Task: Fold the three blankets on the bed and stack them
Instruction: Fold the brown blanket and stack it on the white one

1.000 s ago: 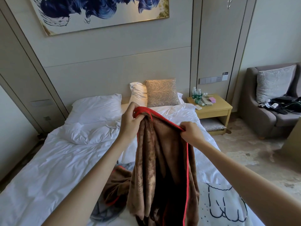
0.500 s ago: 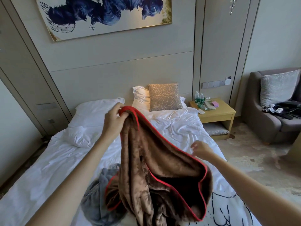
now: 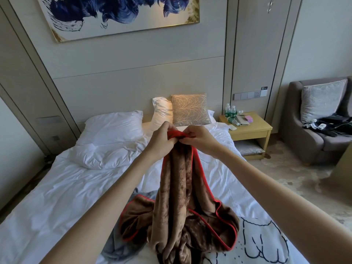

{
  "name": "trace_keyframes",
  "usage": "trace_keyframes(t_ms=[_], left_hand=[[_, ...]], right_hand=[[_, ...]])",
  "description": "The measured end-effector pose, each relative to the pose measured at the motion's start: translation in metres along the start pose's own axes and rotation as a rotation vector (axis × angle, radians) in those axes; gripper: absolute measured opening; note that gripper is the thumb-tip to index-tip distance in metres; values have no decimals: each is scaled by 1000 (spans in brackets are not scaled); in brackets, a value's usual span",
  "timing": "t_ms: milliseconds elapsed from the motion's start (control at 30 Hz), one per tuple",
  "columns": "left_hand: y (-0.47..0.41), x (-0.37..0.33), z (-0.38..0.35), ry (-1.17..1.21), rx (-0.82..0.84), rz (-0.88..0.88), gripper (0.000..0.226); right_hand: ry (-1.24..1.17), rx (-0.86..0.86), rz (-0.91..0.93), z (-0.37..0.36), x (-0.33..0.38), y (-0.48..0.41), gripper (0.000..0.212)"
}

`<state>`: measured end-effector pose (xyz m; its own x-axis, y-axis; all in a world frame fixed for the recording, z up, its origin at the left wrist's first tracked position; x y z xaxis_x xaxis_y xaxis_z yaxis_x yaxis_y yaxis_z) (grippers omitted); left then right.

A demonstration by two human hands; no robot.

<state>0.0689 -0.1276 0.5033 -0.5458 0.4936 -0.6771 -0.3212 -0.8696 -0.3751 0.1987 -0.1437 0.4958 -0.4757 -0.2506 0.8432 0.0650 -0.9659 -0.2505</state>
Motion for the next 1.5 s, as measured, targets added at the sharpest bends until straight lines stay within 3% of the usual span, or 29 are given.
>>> trace_keyframes(t_ms=[133,333,500,633,700,833,967,1067,1300,1400,1500], left_hand=[[2,9,-9,-48,51,8,18],[23,50,-54,93,289,251,18],[38,58,-92,342,362,295,23],[42,43,-115,654,405,289,34],[41,41,-125,608,443,261,40],[31,54,-130,359,320,170,44],[34,75,-142,205,335,159,49],[37,88,-144,186,337,159,68],[28,74,-123,202,346,124,64],[24,65,-110,262,358,93,75],[26,57,-96,265,369,122,56]], right_hand=[[74,-34,41,10,1,0,15],[-280,-54,-2,35,-4,6,10],[-499,-34,-57,57,-13,10,11],[-500,-27,-92,71,-20,13,11],[-443,-63,-109,85,-27,16,10],[-399,-170,-185,114,-52,30,10],[-432,-287,-231,135,-75,49,8],[-476,-411,-288,155,-95,63,6],[-490,-689,-387,203,-127,100,5],[-520,-809,-441,222,-141,115,17],[-537,-864,-471,234,-153,124,23]])
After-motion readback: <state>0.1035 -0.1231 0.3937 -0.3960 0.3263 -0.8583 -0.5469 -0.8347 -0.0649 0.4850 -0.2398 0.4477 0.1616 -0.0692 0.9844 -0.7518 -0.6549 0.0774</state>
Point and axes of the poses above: each hand's wrist, its own y-axis away from the middle knuckle, its own z-axis out of the back of the hand, x = y × z, the point moved 8 cm from there along -y, towards the middle knuckle, and after that the axes turned 3 degrees about -z, right-handed, at the moved point
